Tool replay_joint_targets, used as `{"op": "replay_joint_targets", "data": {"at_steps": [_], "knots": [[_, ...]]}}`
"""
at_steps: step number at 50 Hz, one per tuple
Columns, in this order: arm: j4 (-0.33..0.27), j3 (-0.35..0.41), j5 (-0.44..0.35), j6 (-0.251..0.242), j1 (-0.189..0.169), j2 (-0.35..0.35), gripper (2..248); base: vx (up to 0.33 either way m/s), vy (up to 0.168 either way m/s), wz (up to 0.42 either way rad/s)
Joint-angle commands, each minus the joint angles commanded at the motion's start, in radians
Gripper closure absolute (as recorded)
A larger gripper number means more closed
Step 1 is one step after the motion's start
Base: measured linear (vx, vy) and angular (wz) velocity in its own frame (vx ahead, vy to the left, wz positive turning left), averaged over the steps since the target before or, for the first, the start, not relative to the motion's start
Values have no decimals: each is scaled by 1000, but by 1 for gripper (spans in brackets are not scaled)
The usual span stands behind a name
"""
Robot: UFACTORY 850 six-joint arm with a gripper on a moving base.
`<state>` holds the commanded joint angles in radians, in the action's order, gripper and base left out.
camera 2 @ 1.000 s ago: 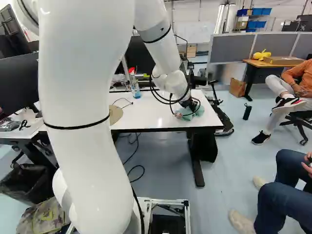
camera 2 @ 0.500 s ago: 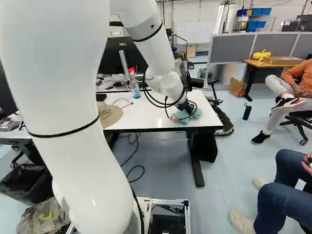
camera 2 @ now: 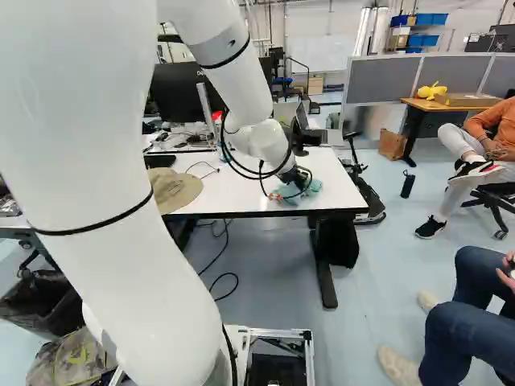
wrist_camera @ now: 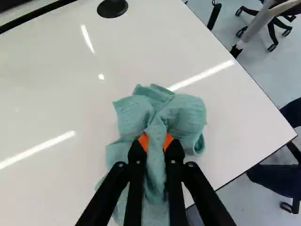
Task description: Clean the table with the green towel
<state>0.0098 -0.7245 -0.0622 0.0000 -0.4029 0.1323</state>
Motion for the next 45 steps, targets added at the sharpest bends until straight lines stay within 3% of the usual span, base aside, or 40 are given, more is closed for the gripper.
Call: {"op": "replay_joint_targets", "data": {"at_steps": [15,31,45], "knots": [[0,-69,0,0,17,61,197,0,0,0],[0,-139,0,0,-7,121,197,0,0,0],[0,-144,0,0,-15,125,197,0,0,0]]}}
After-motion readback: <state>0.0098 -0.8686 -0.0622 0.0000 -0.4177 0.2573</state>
